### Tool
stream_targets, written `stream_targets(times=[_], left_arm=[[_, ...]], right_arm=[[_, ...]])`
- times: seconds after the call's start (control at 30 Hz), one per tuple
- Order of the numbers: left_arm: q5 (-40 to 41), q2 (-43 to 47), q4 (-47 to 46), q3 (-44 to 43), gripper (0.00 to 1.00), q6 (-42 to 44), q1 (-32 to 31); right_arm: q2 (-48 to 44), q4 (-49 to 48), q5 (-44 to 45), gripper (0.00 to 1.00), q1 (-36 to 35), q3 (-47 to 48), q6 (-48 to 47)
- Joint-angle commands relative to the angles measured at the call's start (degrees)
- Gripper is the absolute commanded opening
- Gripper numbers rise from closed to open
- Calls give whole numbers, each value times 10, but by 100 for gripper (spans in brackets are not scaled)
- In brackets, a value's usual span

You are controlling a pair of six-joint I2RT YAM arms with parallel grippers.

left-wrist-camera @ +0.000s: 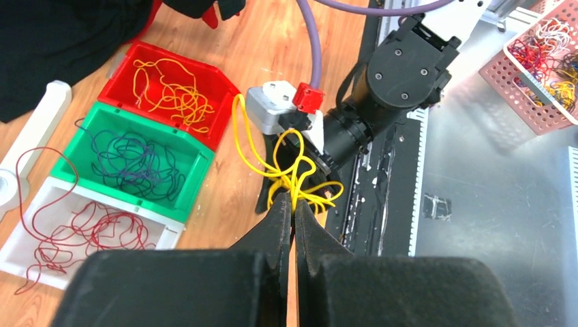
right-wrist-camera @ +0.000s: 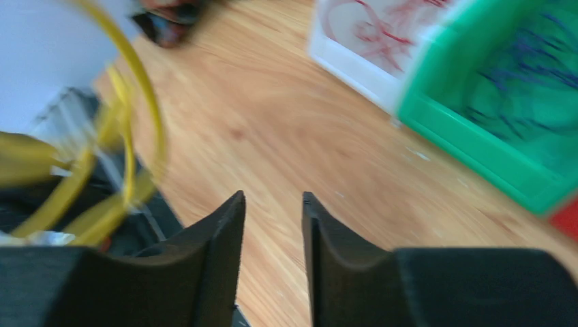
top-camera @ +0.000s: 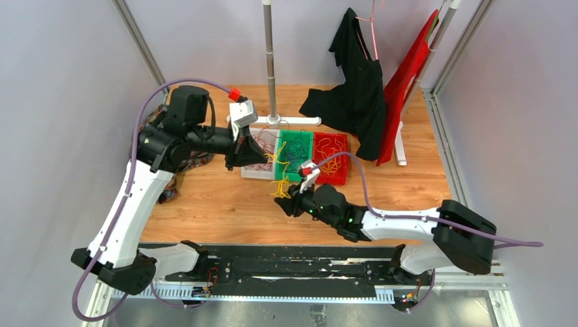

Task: Untangle the cables

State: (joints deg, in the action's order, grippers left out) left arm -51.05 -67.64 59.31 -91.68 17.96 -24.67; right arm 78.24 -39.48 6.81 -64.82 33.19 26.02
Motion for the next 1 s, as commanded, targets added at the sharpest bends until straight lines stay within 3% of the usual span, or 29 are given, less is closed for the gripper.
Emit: stream_targets(times=[0.0, 0.2, 0.4, 0.67, 0.97], left_arm=[[30, -41, -2, -25, 1, 6, -24], [96, -154, -6, -58, 1, 33, -81], [139, -290, -42, -163, 1, 32, -111], [167, -470, -71, -328, 1, 28, -133], [269, -580, -188, -305, 1, 21, -154]], right_arm=[[-78, 98, 150, 39, 1, -30, -3], [-224, 308, 358, 67, 26, -29, -6], [-332, 515, 506, 69, 82, -5, 71], [-417, 556, 523, 71, 140, -12, 54], [-394, 562, 518, 72, 160, -7, 47]])
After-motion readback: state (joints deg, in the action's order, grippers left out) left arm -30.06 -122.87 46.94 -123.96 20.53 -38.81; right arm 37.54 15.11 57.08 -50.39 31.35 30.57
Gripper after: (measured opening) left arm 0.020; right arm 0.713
